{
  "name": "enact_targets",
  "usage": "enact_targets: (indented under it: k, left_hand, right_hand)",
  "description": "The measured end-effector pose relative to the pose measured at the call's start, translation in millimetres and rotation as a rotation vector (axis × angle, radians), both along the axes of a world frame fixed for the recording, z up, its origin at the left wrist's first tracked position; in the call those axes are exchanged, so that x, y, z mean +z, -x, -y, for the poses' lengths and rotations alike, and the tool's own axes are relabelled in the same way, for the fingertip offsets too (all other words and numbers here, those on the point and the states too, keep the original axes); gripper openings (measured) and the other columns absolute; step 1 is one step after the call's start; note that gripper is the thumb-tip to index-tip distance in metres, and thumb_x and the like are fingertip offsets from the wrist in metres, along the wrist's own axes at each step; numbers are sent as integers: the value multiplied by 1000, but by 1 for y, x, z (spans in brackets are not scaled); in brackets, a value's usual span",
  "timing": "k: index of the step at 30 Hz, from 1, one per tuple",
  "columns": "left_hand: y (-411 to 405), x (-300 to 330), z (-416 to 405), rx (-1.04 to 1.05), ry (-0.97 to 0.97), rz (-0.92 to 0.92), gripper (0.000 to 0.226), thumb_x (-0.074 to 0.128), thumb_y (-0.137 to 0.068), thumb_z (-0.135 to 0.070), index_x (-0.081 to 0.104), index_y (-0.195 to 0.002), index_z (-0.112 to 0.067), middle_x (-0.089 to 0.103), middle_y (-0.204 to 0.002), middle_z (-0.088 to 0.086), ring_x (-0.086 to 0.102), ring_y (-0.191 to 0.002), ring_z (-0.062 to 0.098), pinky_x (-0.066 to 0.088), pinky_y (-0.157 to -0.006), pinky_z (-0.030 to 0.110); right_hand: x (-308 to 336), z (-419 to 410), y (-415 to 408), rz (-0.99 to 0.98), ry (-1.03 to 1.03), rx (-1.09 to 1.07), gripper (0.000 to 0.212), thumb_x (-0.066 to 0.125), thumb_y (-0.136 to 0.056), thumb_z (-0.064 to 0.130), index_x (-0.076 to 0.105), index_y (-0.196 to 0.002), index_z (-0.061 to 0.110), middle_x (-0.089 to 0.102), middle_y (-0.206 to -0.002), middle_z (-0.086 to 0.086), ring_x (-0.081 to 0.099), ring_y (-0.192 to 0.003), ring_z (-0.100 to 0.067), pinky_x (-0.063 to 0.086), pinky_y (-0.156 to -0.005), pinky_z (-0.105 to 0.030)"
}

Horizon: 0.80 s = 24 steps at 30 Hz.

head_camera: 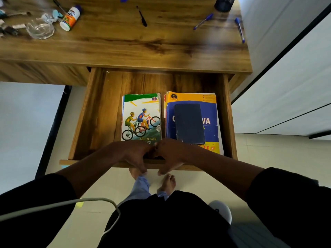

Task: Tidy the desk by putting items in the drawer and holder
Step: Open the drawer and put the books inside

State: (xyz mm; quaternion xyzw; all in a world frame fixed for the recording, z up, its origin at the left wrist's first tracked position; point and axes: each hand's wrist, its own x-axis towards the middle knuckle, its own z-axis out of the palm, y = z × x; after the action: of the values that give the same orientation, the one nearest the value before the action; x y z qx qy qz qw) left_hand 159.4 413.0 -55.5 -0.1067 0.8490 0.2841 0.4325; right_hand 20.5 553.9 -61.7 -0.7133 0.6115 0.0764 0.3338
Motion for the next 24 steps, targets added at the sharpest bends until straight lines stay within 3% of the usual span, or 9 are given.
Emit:
enact_targets:
  k: [3, 6, 12, 16, 20, 24]
  left_hand:
    - [3, 4, -2, 11, 4, -24, 90, 86, -59, -60, 51, -137, -35, 65, -124, -13, 63, -107, 10, 57, -95, 34]
    - [5, 9, 0, 22, 28, -72, 81, 88, -61, -56, 56, -132, -33, 67, -119, -12, 64, -102, 9, 57, -90, 29]
    - [9, 12, 9, 17, 186, -188, 84, 82, -58, -71, 58, -130, -35, 69, -119, -12, 63, -101, 9, 55, -84, 24]
    - [13, 19, 17, 62, 282, -330, 99, 79, -56, -78, 51, -141, -35, 54, -143, -8, 53, -126, 16, 49, -102, 33]
    - [22, 27, 26, -25, 507, -551, 113, 70, -57, -86, 38, -150, -31, 37, -155, -2, 34, -141, 22, 33, -116, 40]
    - [35, 26, 39, 17, 625, -592, 135, 66, -51, -91, 13, -160, -29, 18, -167, 5, 14, -155, 32, 16, -124, 54]
  right_hand:
    - [-6, 1, 1, -2, -15, 2, 90, 52, -63, 88, 64, -131, 31, 71, -112, 7, 65, -101, -16, 56, -92, -39]
    - [-2, 2, 4, -10, 26, 23, 83, 59, -70, 83, 63, -133, 30, 71, -114, 7, 64, -105, -16, 54, -96, -39]
    - [4, 8, 13, -69, 156, 18, 77, 63, -71, 80, 64, -131, 32, 68, -122, 6, 58, -117, -20, 51, -100, -45]
    - [12, 12, 24, -139, 234, -24, 75, 66, -75, 77, 61, -135, 31, 62, -135, 2, 50, -130, -23, 35, -115, -47]
    - [21, 15, 37, -273, 339, -156, 100, 66, -69, 84, 45, -148, 25, 45, -151, -10, 38, -141, -32, 29, -118, -55]
    - [26, 24, 53, -344, 397, -279, 118, 64, -58, 92, 37, -151, 25, 37, -157, -13, 30, -147, -36, 26, -120, -57]
